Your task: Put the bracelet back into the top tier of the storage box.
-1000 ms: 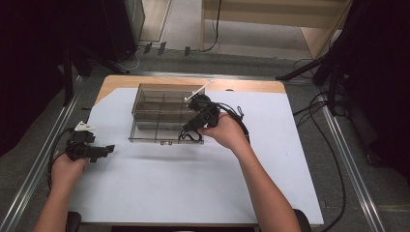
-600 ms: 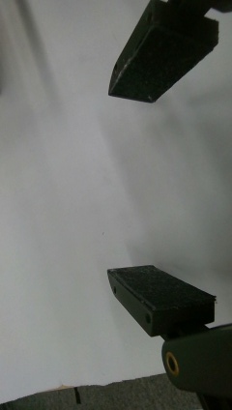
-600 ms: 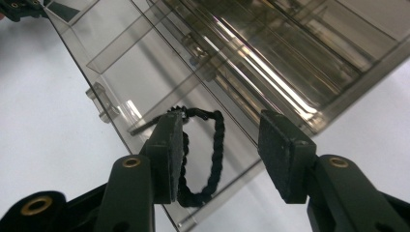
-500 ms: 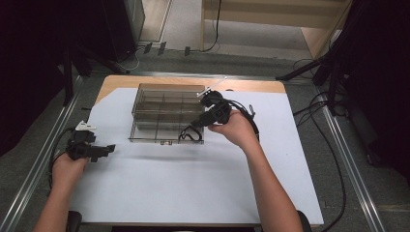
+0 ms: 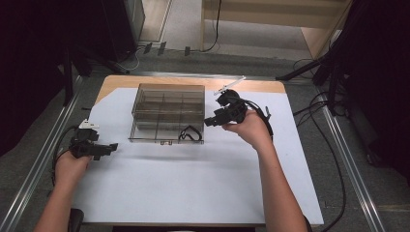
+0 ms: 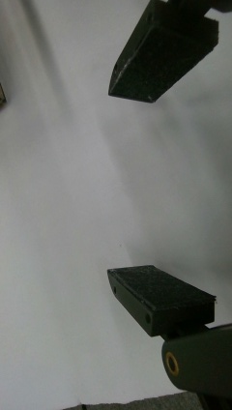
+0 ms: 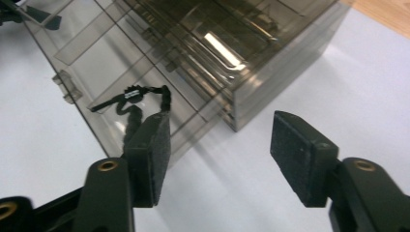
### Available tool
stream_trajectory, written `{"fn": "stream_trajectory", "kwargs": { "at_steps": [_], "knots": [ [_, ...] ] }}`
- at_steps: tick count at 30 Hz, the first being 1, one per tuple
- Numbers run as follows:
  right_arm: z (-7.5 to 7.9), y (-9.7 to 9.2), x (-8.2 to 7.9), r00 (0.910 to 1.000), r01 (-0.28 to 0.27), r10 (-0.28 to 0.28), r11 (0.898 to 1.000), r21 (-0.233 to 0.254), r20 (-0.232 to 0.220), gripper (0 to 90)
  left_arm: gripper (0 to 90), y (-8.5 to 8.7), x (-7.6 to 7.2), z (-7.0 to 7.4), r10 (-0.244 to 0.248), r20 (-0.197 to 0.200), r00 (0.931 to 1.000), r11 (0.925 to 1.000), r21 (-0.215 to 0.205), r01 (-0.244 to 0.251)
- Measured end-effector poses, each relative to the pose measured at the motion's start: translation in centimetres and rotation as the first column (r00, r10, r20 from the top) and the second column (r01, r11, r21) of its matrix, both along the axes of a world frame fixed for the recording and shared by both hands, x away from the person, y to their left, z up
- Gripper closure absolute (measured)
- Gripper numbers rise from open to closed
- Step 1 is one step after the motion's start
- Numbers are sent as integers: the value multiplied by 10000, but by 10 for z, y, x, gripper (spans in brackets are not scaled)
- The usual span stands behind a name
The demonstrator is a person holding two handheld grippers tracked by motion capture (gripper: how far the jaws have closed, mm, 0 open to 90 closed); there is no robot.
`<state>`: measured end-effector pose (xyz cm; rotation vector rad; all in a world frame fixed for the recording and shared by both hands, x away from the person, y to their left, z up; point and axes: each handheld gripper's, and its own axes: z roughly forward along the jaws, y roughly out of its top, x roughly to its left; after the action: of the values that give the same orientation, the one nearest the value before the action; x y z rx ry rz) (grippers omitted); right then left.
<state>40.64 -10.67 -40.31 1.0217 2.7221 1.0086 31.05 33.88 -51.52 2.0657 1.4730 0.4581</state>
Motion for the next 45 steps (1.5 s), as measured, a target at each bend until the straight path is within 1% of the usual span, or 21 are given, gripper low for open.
{"fn": "stream_trajectory", "kwargs": {
  "at_steps": [2, 4, 5, 6, 8, 9, 10, 11, 17, 19, 20, 22, 26, 28, 29, 32, 34, 38, 39, 40, 45],
  "knots": [
    [-2, -3, 1, 9998, 165, -165, 9999, -6, 145, 393, 144, -1, 1, 0, -36, 3, 10000, 10000, 10, 36],
    [-3, -6, 1, 9997, 222, -221, 9997, -93, 144, 385, 144, -1, 2, 0, -91, -11, 10000, 10000, 9, 91],
    [-4, -9, 2, 9996, 258, -257, 9996, -85, 130, 374, 144, -2, 3, 0, -129, -10, 9999, 9999, 13, 129],
    [-7, -14, 4, 9989, 416, -417, 9991, 20, 225, 346, 144, -3, 3, 0, -101, -3, 9999, 9999, -28, 101],
    [-8, -16, 4, 9986, 455, -455, 9990, 5, 253, 326, 144, -3, 4, 0, -146, 15, 9999, 9999, -3, 146],
    [-10, -21, 6, 9969, 669, -668, 9978, -19, 418, 303, 144, -4, 4, 0, -162, 11, 9999, 9999, 4, 162],
    [-10, -21, 6, 9969, 669, -668, 9978, -19, 418, 303, 144, -4, 5, 0, -177, 9, 9998, 9998, 28, 177],
    [-13, -26, 7, 9956, 769, -766, 9970, -22, 537, 284, 144, -5, 6, 1, -193, 24, 9998, 9998, -8, 193],
    [-19, -37, 10, 9927, 931, -928, 9957, -9, 765, 263, 144, -6, 7, 1, -237, 33, 9997, 9997, 21, 237],
    [-22, -43, 12, 9906, 1092, -1085, 9940, -38, 836, 254, 144, -7, 8, 1, -242, 32, 9997, 9997, 20, 242],
    [-24, -49, 14, 9877, 1280, -1274, 9918, -7, 907, 242, 144, -7, 8, 1, -288, 18, 9996, 9996, 32, 288],
    [-25, -52, 15, 9865, 1364, -1357, 9907, -15, 914, 239, 144, -8, 9, 1, -309, 21, 9995, 9995, 36, 309],
    [-30, -62, 18, 9807, 1682, -1661, 9857, -117, 1035, 233, 144, -8, 9, 1, -304, 40, 9995, 9995, 29, 304],
    [-32, -68, 20, 9810, 1612, -1591, 9869, -101, 1112, 226, 144, -8, 9, 1, -306, 39, 9995, 9995, 29, 305],
    [-34, -70, 21, 9799, 1681, -1658, 9857, -114, 1109, 225, 144, -8, 9, 1, -311, 38, 9995, 9995, 27, 311],
    [-38, -79, 24, 9722, 2096, -2078, 9778, -56, 1076, 226, 144, -8, 9, 1, -336, 33, 9994, 9994, 49, 335],
    [-38, -81, 25, 9712, 2145, -2132, 9767, -7, 1060, 226, 144, -9, 9, 1, -331, 30, 9994, 9994, 45, 331],
    [-38, -89, 26, 9640, 2421, -2414, 9702, 81, 1115, 226, 144, -9, 9, 1, -369, 26, 9993, 9993, 87, 368],
    [-38, -91, 26, 9635, 2419, -2415, 9702, 110, 1159, 225, 144, -9, 9, 1, -371, 24, 9993, 9993, 83, 371],
    [-37, -94, 26, 9608, 2532, -2535, 9673, 170, 1126, 225, 144, -10, 9, 1, -381, 27, 9993, 9992, 89, 381],
    [-35, -95, 25, 9597, 2547, -2558, 9667, 238, 1162, 225, 144, -10, 10, 1, -382, 31, 9993, 9992, 97, 382]
  ]
}}
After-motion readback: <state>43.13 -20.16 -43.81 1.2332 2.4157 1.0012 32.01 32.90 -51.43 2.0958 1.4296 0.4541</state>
